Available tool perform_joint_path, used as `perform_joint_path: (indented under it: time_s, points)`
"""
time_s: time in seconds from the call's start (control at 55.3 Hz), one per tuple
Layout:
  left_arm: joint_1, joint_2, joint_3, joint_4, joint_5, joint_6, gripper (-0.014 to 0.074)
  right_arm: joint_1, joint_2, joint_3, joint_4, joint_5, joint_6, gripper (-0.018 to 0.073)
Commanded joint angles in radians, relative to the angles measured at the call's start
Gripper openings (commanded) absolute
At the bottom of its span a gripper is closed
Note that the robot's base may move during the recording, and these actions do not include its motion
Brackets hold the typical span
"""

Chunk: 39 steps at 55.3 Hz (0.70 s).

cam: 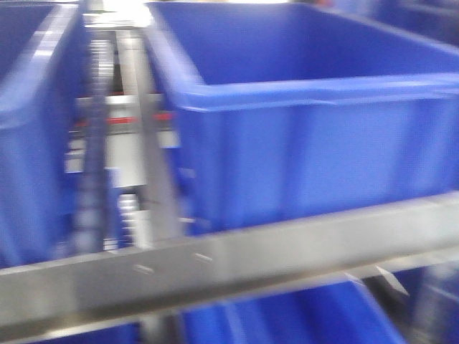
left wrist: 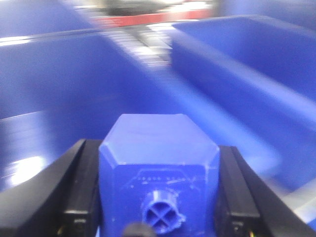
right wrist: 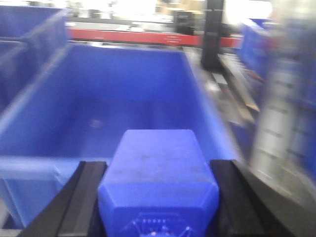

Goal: Pick and sort blue part to right shelf
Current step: 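Drive the base up to the shelf of blue bins, then hold both parts above the blue bins beside the conveyor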

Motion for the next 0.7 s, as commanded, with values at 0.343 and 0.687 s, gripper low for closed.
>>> perform_joint_path:
  time_s: [0.343, 0.687]
  points:
    - [-0.007, 0.017, -0.030, 0.002, -0.091, -0.003, 0.0283, -0.001, 0.018, -0.031, -0.006, -0.099, -0.007, 0.0149]
    - [-0.007, 0.017, -0.030, 0.002, -0.091, -0.003, 0.0283, -0.001, 0.018, -0.031, -0.006, -0.099, -0.007, 0.0149]
